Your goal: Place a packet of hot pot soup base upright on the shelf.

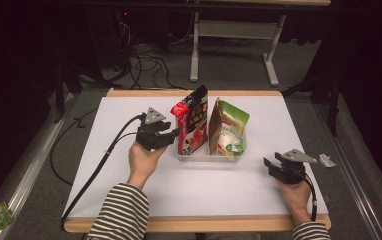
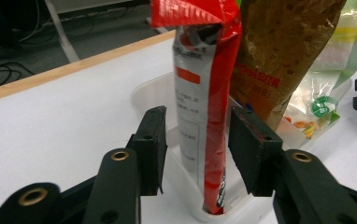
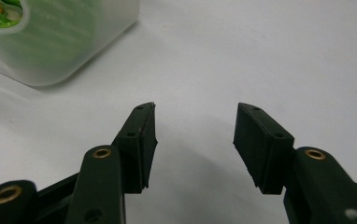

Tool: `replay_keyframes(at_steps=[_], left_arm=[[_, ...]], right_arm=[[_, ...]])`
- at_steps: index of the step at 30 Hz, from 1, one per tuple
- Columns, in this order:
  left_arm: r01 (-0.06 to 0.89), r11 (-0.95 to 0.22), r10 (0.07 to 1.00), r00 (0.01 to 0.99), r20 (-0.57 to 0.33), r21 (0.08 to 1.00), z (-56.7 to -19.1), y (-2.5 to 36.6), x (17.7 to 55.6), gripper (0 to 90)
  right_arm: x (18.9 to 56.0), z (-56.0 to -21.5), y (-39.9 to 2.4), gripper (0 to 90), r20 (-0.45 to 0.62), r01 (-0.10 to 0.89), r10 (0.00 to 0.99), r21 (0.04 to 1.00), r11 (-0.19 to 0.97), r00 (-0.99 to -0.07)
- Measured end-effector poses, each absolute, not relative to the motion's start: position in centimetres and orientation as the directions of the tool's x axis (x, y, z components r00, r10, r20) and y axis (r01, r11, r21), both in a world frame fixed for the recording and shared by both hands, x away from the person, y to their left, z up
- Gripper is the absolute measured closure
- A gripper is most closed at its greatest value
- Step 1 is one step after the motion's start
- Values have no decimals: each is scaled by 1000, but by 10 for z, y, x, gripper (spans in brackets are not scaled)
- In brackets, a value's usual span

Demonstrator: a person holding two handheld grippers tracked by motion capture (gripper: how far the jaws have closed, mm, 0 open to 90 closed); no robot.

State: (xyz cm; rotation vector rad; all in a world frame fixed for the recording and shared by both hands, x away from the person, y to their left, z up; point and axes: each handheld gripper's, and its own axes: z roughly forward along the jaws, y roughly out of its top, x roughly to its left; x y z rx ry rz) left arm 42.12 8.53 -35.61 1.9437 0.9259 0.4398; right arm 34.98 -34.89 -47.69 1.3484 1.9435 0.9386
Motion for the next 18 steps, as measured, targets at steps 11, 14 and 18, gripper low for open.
replay_keyframes(at_steps=[11,14,18], left_arm=[[407,-278,772,633,-50,870,-353,116,406,537],[405,-278,776,629,-46,871,-354,121,404,525],[397,-262,784,619,-46,880,-355,134,397,516]], right_arm=[[351,-475,-355,501,-21,537,948,821,197,-317],[350,-474,-356,500,1,533,948,827,177,-318],[348,-472,-356,500,13,530,947,831,169,-322]])
